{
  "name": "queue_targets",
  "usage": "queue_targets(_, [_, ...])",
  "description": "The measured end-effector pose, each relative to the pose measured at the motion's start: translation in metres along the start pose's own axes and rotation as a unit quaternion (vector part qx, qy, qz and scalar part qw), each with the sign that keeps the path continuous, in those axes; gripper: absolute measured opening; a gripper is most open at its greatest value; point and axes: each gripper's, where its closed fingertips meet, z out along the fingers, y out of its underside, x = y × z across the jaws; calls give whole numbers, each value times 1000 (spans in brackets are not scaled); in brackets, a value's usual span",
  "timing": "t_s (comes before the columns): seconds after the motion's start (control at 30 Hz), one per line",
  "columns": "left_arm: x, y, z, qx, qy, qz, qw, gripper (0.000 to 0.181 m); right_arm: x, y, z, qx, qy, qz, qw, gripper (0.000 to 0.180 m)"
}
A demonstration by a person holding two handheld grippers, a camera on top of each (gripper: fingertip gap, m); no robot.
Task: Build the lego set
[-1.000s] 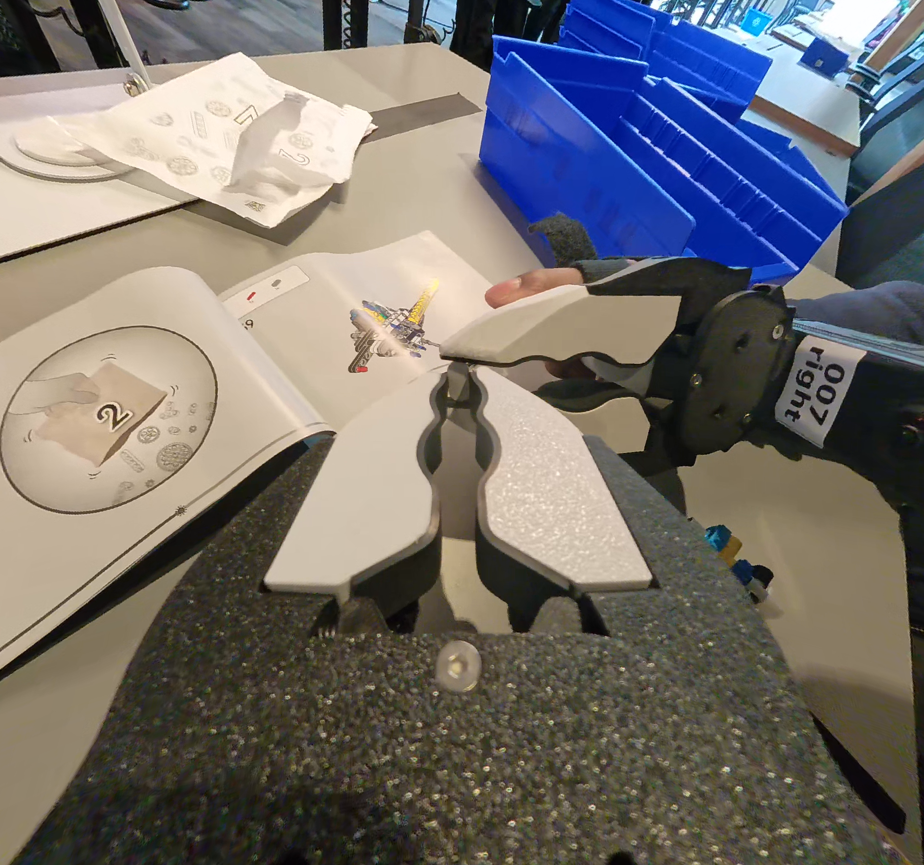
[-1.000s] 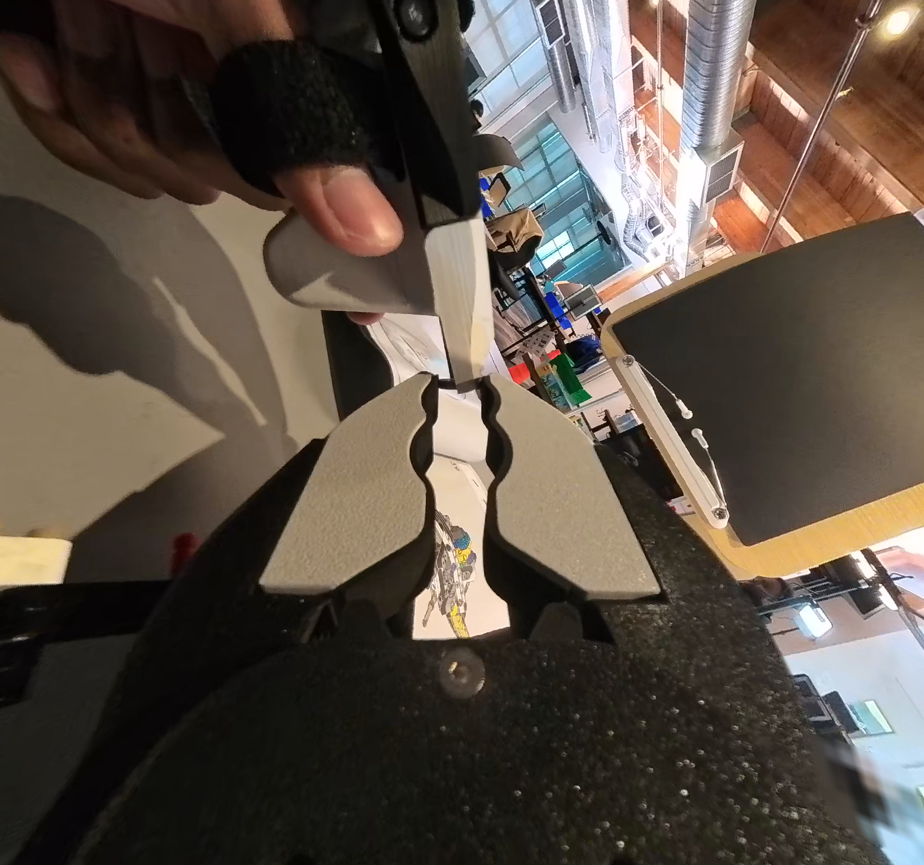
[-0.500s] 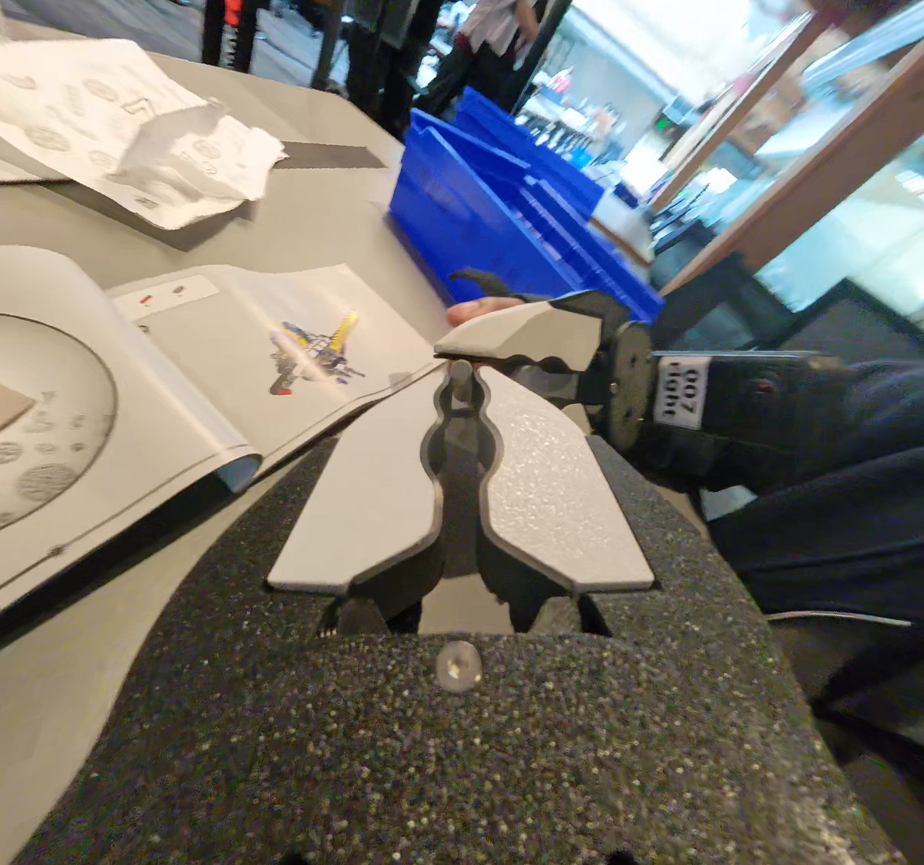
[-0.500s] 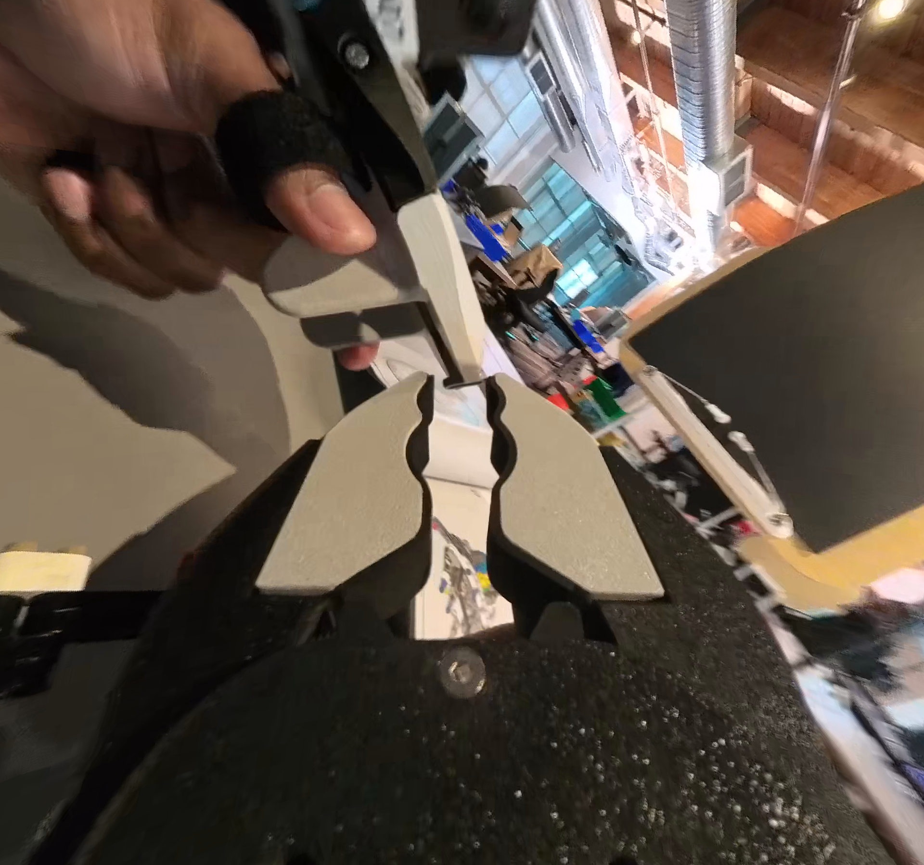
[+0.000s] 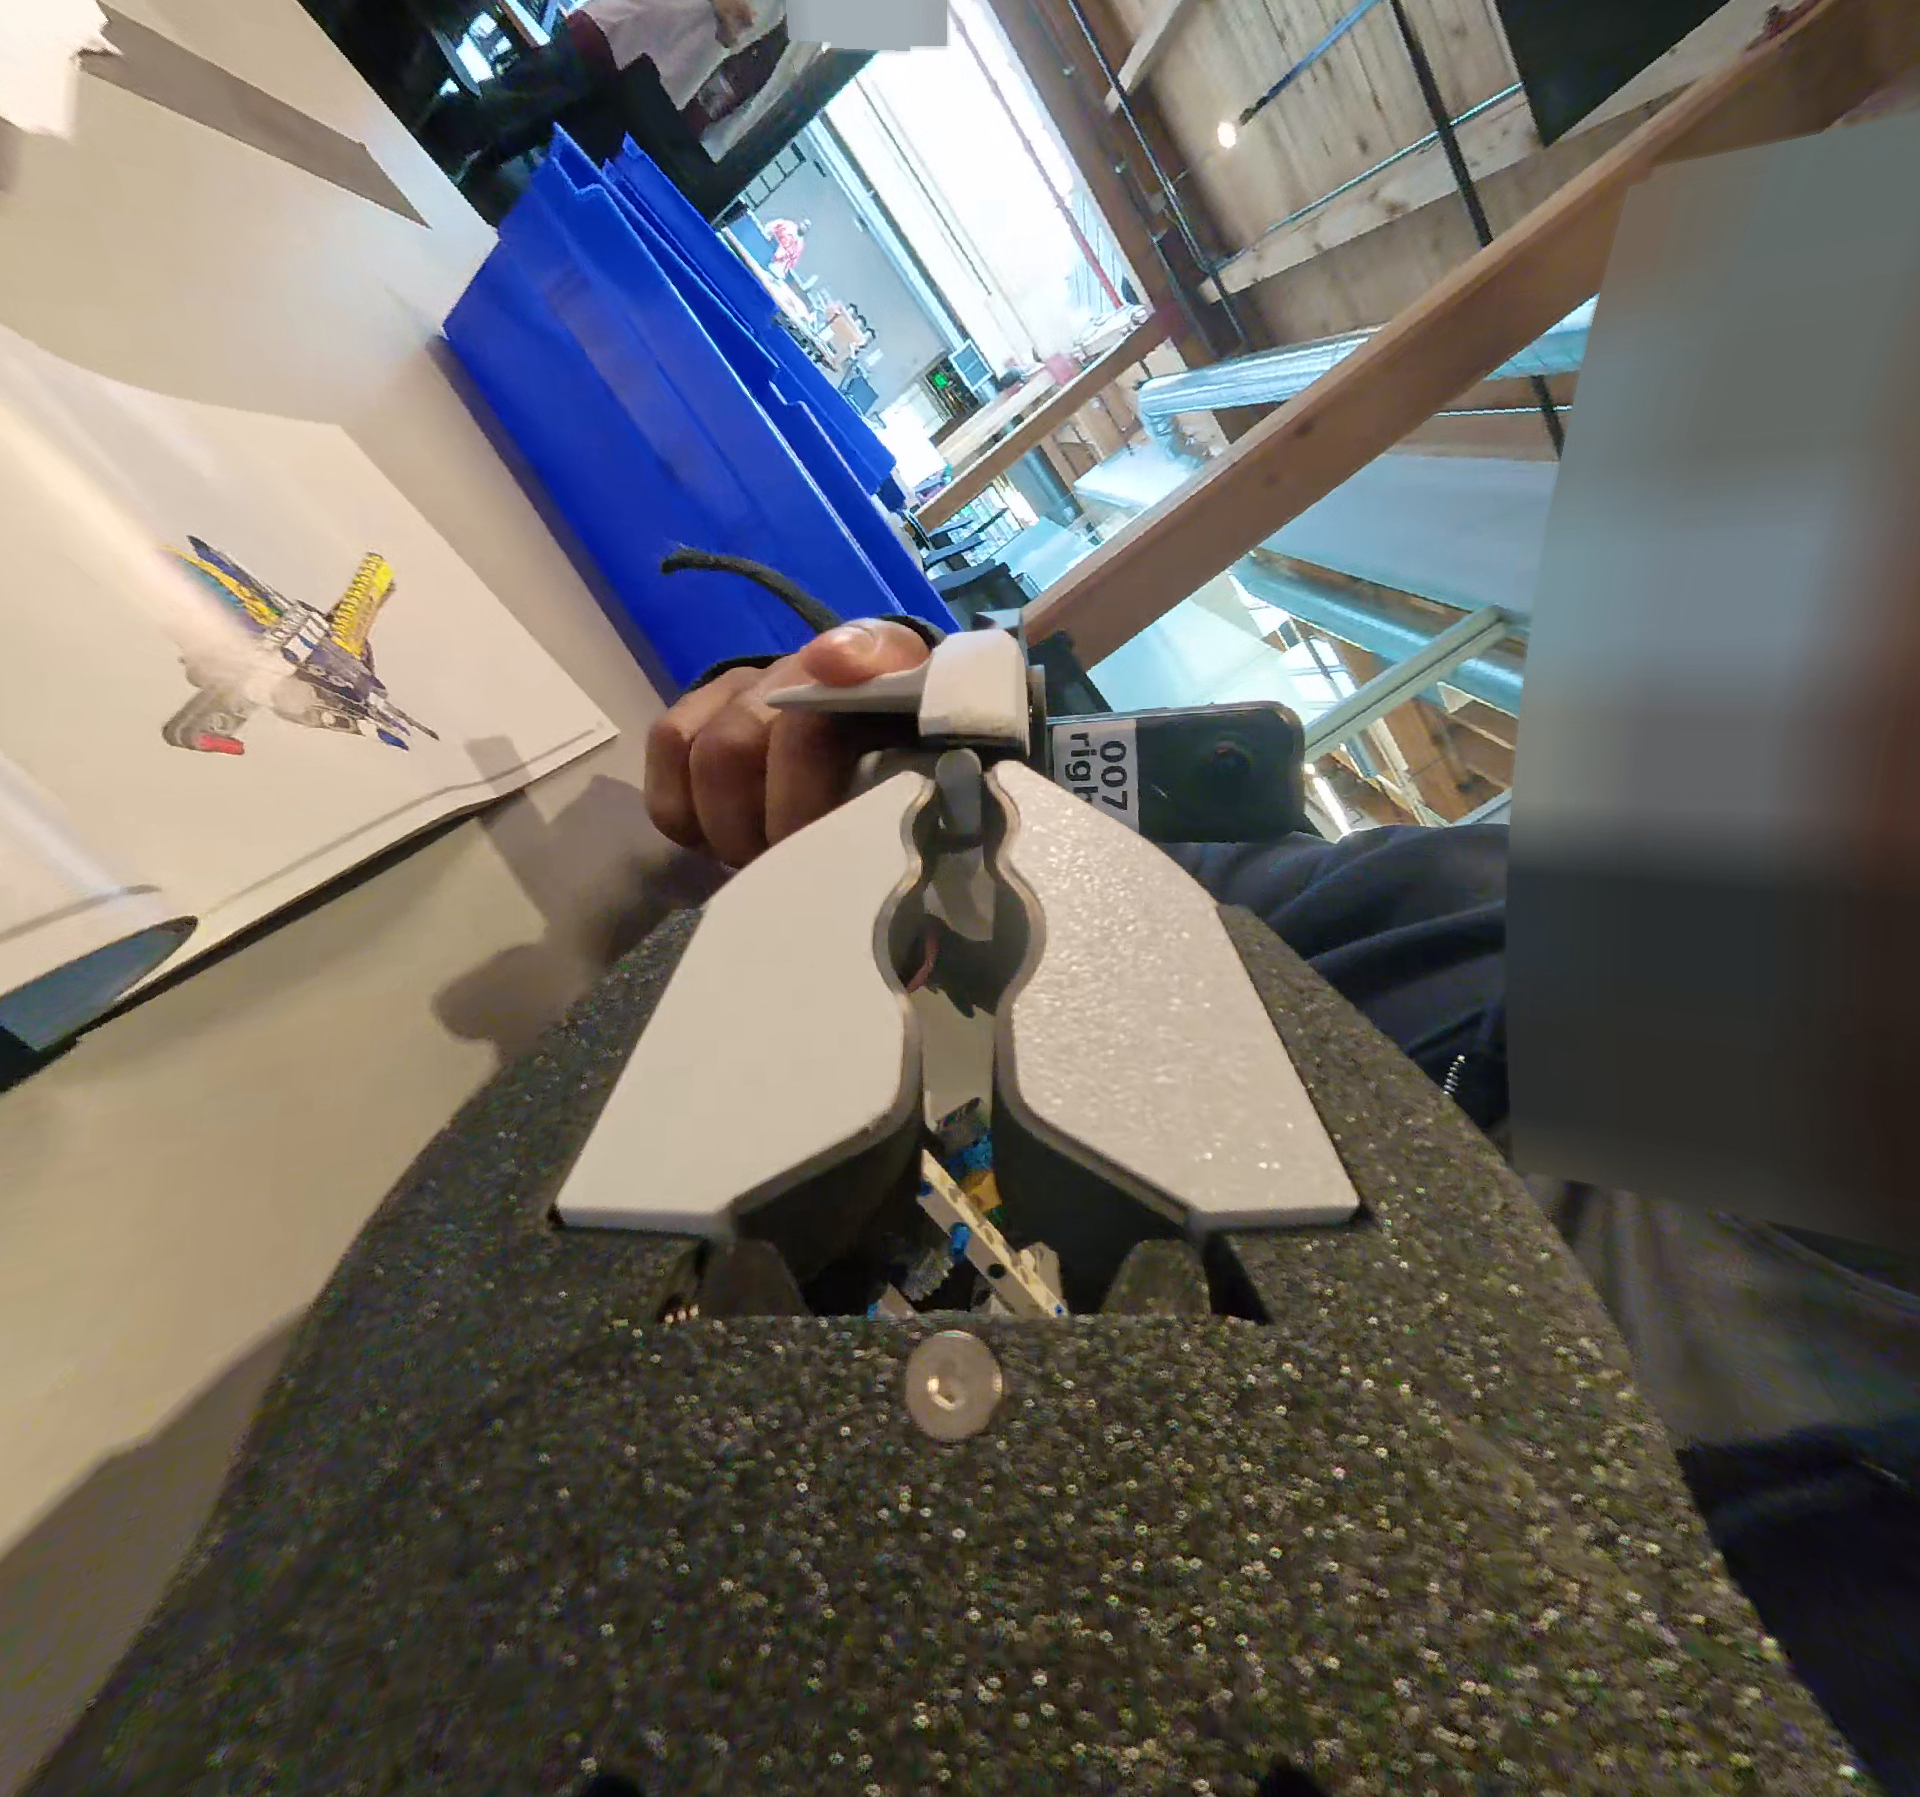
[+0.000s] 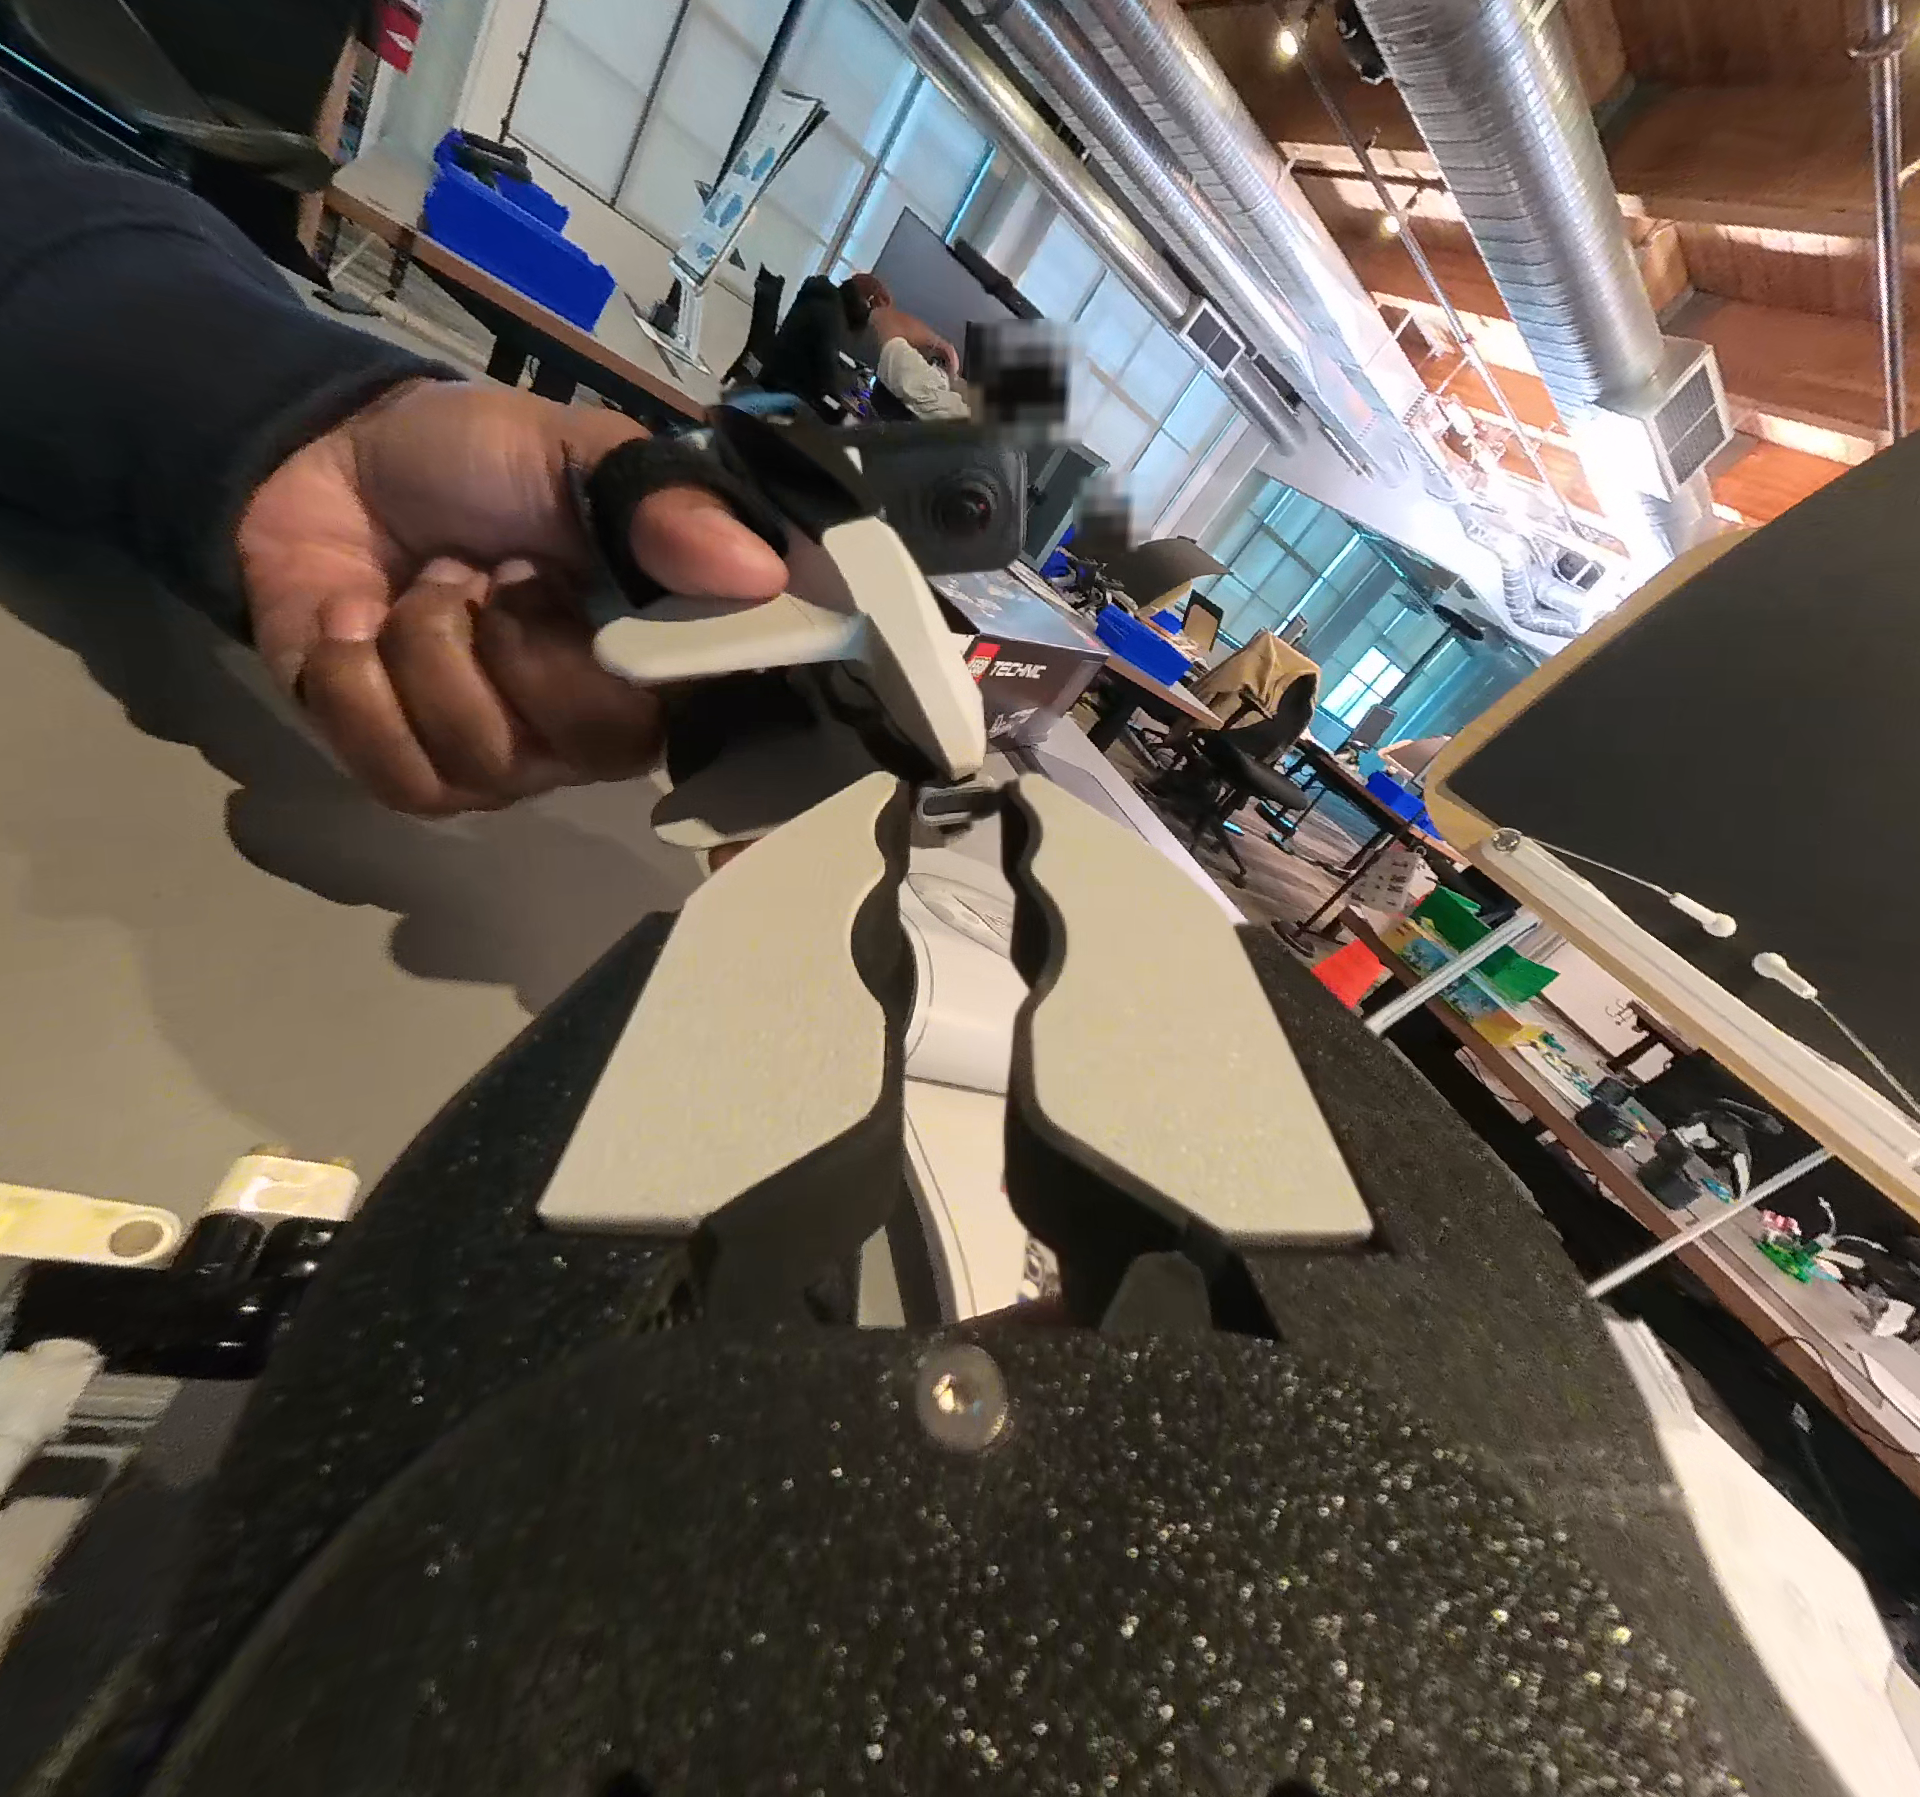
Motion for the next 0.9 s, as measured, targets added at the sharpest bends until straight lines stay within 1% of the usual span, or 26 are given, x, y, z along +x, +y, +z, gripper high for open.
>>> queue_targets(0.3, [1, 1, -1, -5, 27, -27, 999, 8, -1, 0, 0, -3, -3, -4, 1000, 16])
queue_targets(0.9, [1, 4, -2, -17, 30, -34, 999, 8, -4, 1, -1, -4, -10, -10, 1000, 16])
